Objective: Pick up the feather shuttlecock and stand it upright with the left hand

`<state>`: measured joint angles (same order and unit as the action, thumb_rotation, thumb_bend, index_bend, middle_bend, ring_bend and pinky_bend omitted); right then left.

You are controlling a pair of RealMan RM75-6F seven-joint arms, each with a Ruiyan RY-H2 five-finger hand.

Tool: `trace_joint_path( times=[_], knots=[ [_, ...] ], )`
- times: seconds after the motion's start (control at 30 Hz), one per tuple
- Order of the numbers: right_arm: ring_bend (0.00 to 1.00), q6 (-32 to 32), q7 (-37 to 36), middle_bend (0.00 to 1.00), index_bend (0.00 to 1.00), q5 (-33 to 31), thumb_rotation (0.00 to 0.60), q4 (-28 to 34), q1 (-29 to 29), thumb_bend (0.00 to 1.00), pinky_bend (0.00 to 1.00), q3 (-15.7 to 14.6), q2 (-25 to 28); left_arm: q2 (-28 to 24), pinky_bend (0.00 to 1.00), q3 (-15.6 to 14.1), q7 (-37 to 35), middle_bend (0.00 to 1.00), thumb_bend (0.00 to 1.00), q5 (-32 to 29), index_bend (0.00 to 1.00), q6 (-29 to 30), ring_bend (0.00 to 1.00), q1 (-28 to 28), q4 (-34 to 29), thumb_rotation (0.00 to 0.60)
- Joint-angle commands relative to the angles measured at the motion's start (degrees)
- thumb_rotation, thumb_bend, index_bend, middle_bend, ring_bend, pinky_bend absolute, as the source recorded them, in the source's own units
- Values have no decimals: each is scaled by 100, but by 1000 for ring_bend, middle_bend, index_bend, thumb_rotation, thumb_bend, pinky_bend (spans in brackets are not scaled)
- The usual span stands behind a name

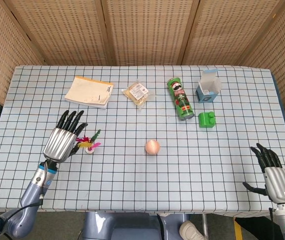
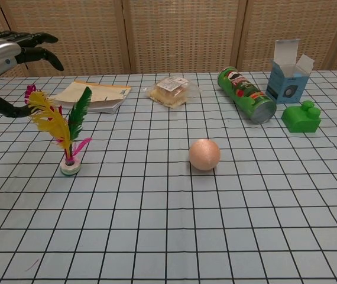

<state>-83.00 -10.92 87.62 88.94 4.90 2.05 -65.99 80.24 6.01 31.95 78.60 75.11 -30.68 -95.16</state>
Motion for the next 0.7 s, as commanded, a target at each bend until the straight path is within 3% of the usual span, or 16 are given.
trace_joint_path(
  times=[0.03, 0.43, 0.7],
  knots=[
    [0, -12, 13, 0, 2, 12, 600, 7, -3, 40, 0, -4, 3, -121, 0, -49, -148, 0, 337, 82, 206, 90, 0, 99, -42, 600],
    [0, -47, 112, 0, 1, 28, 600, 6, -11, 40, 0, 0, -9, -564, 0, -377, -945, 0, 337, 538, 153, 964, 0, 885, -162, 600],
    [0, -76, 376, 0, 1, 43, 600, 44, -9, 39, 0, 4, -63, -581, 0, -900, -1484, 0, 336, 842, 80, 1352, 0, 1542, 171, 600]
  ],
)
